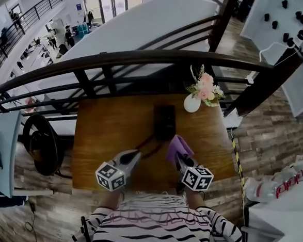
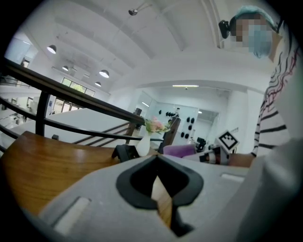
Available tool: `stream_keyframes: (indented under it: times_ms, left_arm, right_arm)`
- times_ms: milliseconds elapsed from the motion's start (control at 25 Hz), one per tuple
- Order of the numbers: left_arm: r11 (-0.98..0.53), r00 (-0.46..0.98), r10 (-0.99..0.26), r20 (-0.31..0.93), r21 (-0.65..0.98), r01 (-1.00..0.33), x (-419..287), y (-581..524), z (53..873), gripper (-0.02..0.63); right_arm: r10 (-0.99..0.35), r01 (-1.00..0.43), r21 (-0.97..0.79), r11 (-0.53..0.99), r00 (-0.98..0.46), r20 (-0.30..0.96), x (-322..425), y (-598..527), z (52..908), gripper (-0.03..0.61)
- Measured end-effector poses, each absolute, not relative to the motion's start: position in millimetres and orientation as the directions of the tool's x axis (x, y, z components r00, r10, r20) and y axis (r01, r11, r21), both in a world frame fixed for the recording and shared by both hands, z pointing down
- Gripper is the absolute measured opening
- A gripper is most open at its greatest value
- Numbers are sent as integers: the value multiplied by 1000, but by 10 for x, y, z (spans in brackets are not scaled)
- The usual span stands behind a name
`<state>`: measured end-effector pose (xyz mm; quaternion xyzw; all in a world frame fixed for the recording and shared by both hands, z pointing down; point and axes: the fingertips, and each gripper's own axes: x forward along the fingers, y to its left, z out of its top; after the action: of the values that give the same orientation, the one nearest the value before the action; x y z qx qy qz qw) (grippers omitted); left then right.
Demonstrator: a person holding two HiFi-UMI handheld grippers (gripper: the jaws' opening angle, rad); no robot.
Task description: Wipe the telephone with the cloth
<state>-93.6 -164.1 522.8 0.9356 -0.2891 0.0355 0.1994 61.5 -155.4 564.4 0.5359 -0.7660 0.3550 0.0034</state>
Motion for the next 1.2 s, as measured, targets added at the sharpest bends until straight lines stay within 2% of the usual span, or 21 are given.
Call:
stream_keyframes:
  times_ms: [240, 480, 880, 1200]
  left_arm:
    - [-790, 866, -467, 178, 356, -499, -1041, -1721, 5282, 2]
    - [-781, 866, -468, 177, 376, -499, -1016, -1821, 5372, 0]
    - [-696, 796, -577, 180, 402, -595, -986, -2142, 5432, 1]
    - [-593, 716, -663, 219, 430, -681, -1076, -2213, 5564, 1]
  right_arm:
    - [-844, -842, -524, 130, -372, 387, 509, -1631, 5674, 35]
    - [-842, -853, -497, 158, -380, 384, 517, -1907, 5659, 35]
    - [-761, -825, -492, 278, -501, 412, 475, -2663, 5792, 35]
    - [-643, -757, -526, 387, -630, 434, 146, -3385, 6003, 35]
